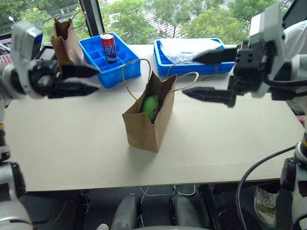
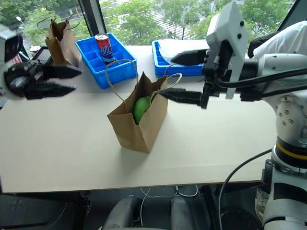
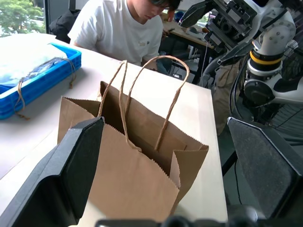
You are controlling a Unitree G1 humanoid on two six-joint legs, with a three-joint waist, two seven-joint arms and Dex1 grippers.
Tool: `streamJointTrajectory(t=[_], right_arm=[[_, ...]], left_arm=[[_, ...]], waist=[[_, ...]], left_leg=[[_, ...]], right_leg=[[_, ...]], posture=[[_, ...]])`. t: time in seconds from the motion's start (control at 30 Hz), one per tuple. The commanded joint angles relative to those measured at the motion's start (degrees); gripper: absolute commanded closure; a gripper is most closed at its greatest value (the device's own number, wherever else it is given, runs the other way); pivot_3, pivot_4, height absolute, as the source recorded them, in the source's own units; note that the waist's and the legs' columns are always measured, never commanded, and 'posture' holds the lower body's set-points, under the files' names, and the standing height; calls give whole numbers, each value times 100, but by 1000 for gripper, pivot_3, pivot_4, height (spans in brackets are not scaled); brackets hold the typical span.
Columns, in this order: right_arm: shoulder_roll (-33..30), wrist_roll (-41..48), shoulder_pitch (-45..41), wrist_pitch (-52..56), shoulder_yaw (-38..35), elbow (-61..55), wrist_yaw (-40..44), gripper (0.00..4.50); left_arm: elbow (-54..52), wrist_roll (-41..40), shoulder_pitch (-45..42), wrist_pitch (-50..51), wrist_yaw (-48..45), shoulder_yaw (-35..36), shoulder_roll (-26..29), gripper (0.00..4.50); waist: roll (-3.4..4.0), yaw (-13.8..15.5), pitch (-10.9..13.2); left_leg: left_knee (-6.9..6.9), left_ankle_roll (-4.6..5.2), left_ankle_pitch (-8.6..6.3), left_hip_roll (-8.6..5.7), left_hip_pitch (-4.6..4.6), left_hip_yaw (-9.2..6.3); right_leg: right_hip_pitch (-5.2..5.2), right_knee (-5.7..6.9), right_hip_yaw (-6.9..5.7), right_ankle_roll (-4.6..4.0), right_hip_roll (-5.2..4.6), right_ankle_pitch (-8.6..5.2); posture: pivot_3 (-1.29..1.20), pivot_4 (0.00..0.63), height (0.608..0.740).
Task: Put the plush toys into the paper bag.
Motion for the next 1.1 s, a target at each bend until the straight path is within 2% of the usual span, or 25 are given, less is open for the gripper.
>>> streamJointTrajectory(t=[0.03, 0.13, 0.3, 0.33, 0.37, 0.4, 0.47, 0.6, 0.7, 0.93, 1.1], right_arm=[[-391, 314, 340, 160, -202, -293, 14, 703], [-545, -148, 1151, -240, 457, -566, -149, 1725], [311, -1551, 1885, -1704, 1863, -125, -960, 3463], [460, -1720, 1932, -1906, 2002, -10, -1042, 3757], [633, -1789, 1962, -2066, 2051, 79, -1097, 4238], [745, -1839, 1984, -2188, 2075, 139, -1116, 4436], [924, -1695, 2026, -2243, 2167, 1, -945, 4436], [1374, -1701, 1963, -2253, 2262, -9, -1140, 4436], [1661, -1736, 1941, -2269, 2397, -39, -1223, 4436], [2061, -1909, 1920, -2417, 2661, 178, -1254, 4436], [2281, -2148, 1810, -2614, 2758, 466, -1337, 4436]], left_arm=[[-410, -92, 820, -762, -328, -244, 541, 0], [-605, 179, 1539, -1398, -328, -362, 476, 0], [-1155, 103, 1647, -1278, 687, -208, -643, 0], [-1308, 45, 1668, -1212, 843, -175, -814, 0], [-1443, 4, 1666, -1098, 1021, -157, -962, 0], [-1531, -20, 1662, -1003, 1147, -136, -1062, 0], [-1811, 165, 1822, -882, 1504, -322, -1227, 0], [-2250, 221, 2319, -907, 1726, -431, -1427, 0], [-2514, 72, 2337, -705, 2177, -414, -1764, 0], [-2414, 844, 2211, -996, 3543, -682, -2751, 0], [-2599, 881, 2241, -958, 3689, -787, -3017, 0]], waist=[[0, -6, 0], [-2, 9, -1], [-2, 74, -1], [-4, 75, -1], [-3, 73, -1], [-4, 72, -1], [-3, 71, -1], [-3, 41, -1], [-3, 40, -1], [-3, 80, -1], [-3, 76, -1]], left_leg=[[-4, 2, -2, 1, -1, 1], [-29, 1, -2, 7, 14, 2], [-17, 11, 4, -7, 1, 8], [-11, 11, 4, -7, 0, 8], [0, 11, 4, -9, -13, 9], [12, 13, 3, -11, -27, 9], [16, 14, 4, -22, -43, 12], [12, 19, 0, -23, -38, 14], [15, 18, 1, -20, -37, 11], [18, 15, 2, -17, 7, 3], [16, 14, 2, -17, 6, 4]], right_leg=[[-3, -4, 0, 0, -4, 0], [6, -18, -4, -4, -61, -2], [-3, -9, -15, -5, -91, -3], [2, -12, -19, -3, -84, -2], [-5, -8, -21, 0, -58, 1], [-15, -3, -20, 4, -56, 2], [-32, 2, -17, 13, -54, 8], [-30, 1, -16, 16, -52, 10], [-28, 3, -17, 15, -44, 10], [18, -3, -18, 11, -32, 12], [11, 2, -14, 10, -27, 13]], posture=[[0, 150, 740], [0, 150, 740], [0, 150, 740], [0, 150, 740], [0, 150, 740], [0, 150, 740], [0, 150, 740], [0, 150, 740], [0, 150, 740], [0, 150, 740], [0, 150, 740]])
